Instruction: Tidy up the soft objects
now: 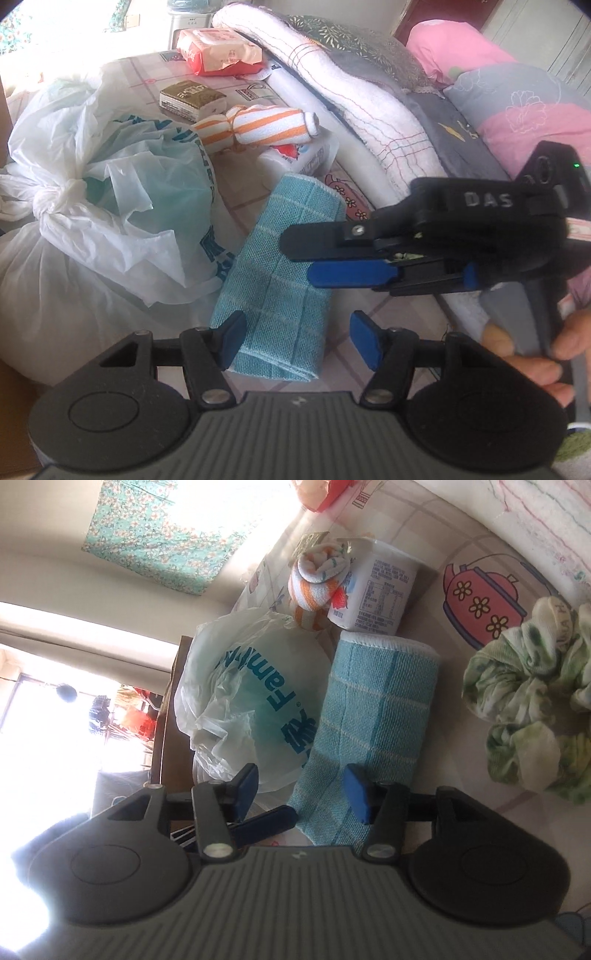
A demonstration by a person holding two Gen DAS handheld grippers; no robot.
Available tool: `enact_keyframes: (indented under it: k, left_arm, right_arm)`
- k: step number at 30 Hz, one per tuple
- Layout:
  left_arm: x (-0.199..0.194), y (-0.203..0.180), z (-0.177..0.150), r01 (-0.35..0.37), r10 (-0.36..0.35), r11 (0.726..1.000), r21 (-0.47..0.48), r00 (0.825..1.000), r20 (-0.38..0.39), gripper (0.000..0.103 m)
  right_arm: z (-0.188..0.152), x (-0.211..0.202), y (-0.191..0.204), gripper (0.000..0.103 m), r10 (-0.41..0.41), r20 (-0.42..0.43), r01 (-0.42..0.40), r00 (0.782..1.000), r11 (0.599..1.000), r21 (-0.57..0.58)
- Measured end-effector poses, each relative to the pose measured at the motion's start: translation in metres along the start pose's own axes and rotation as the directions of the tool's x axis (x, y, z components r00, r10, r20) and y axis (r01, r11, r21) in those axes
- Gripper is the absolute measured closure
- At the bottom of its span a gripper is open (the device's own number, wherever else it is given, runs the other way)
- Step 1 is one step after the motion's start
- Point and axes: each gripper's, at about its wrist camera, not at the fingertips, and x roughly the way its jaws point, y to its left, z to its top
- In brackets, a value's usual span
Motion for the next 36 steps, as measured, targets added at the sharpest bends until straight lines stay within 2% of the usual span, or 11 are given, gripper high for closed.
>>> enact_keyframes:
  k: [3,6,8,13,22,25,27,30,36]
  left_arm:
    - [0.01,-0.002,-0.002,-0.027,0.027,0.999,0.033,0.999,-0.019,0.039]
    - [0.016,-0.007,-0.004,-0.039,0.042,0.997,0.073,0.999,-0.035,0.032]
    - [0.018,-0.009,-0.004,-0.044,0.048,0.995,0.091,0.998,-0.039,0.029]
    - [0.018,-0.003,-0.002,-0.028,0.03,0.998,0.062,0.999,-0.04,0.03]
    - [0.018,0.014,0.002,0.015,-0.014,1.0,0.009,1.0,-0.027,0.04]
    - [0.018,0.014,0.002,0.012,-0.012,1.0,0.013,1.0,-0.026,0.043]
    - [0.017,0.015,0.001,0.007,-0.006,1.0,0.013,1.0,-0.022,0.044]
    - [0.017,0.017,0.003,-0.001,0.001,1.0,0.004,1.0,-0.019,0.05]
    - [0.014,0.021,0.003,-0.019,0.018,1.0,-0.021,1.0,-0.011,0.068]
  right_arm:
    - [-0.003,-0.019,0.005,0.05,-0.019,0.043,0.02,0.999,1.0,-0.01]
    - [-0.006,-0.032,0.004,0.048,-0.092,0.07,0.093,0.993,0.996,-0.007]
    - [-0.006,-0.033,-0.002,0.047,-0.129,0.072,0.128,0.989,0.992,0.016]
    - [-0.006,-0.02,-0.018,0.047,-0.19,0.05,0.187,0.98,0.98,0.07]
    - [0.0,0.006,-0.02,0.049,-0.136,0.077,0.125,0.988,0.983,0.133]
    - [0.001,0.011,-0.02,0.053,-0.129,0.094,0.115,0.987,0.983,0.145]
    - [0.002,0.016,-0.019,0.061,-0.129,0.106,0.112,0.986,0.982,0.149]
    - [0.001,0.022,-0.022,0.074,-0.131,0.113,0.113,0.985,0.981,0.155]
    - [-0.003,0.028,-0.021,0.084,-0.133,0.139,0.112,0.981,0.982,0.153]
